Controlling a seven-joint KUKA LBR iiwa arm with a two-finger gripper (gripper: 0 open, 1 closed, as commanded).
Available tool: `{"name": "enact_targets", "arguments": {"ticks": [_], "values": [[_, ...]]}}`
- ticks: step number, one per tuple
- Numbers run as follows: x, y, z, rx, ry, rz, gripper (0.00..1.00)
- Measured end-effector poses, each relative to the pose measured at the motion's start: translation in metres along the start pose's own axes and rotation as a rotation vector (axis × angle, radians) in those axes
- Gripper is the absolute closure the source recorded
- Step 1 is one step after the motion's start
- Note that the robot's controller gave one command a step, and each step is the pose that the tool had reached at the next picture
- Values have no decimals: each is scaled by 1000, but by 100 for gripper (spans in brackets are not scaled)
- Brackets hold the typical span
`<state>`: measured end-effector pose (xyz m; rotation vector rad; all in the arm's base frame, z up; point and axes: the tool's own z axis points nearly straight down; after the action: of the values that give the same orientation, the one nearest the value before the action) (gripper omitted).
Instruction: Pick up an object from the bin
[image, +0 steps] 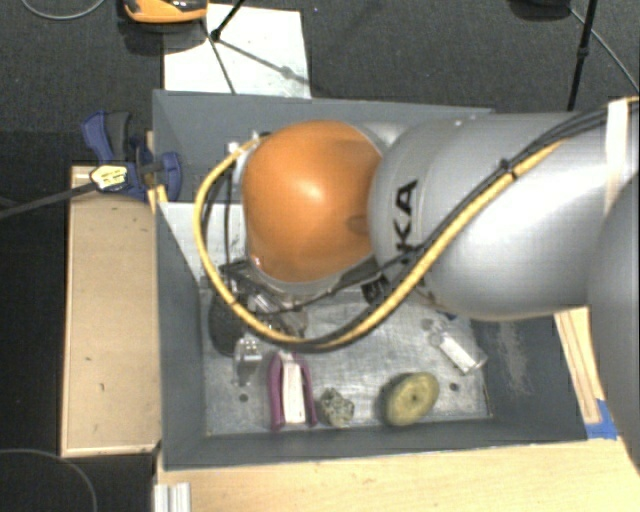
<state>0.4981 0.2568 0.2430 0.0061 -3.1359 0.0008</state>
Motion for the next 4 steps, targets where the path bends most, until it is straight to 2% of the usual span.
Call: {"name": "enact_targets", "arguments": {"ticks": [1,2,3,4], "values": [[-29,-68,99,2,-1,-144,0],[-20,-85,158,-4,-12,-339,0],[-21,-85,156,-2,-14,-334,100],[-24,-75,78,2,-15,-810,100]]}}
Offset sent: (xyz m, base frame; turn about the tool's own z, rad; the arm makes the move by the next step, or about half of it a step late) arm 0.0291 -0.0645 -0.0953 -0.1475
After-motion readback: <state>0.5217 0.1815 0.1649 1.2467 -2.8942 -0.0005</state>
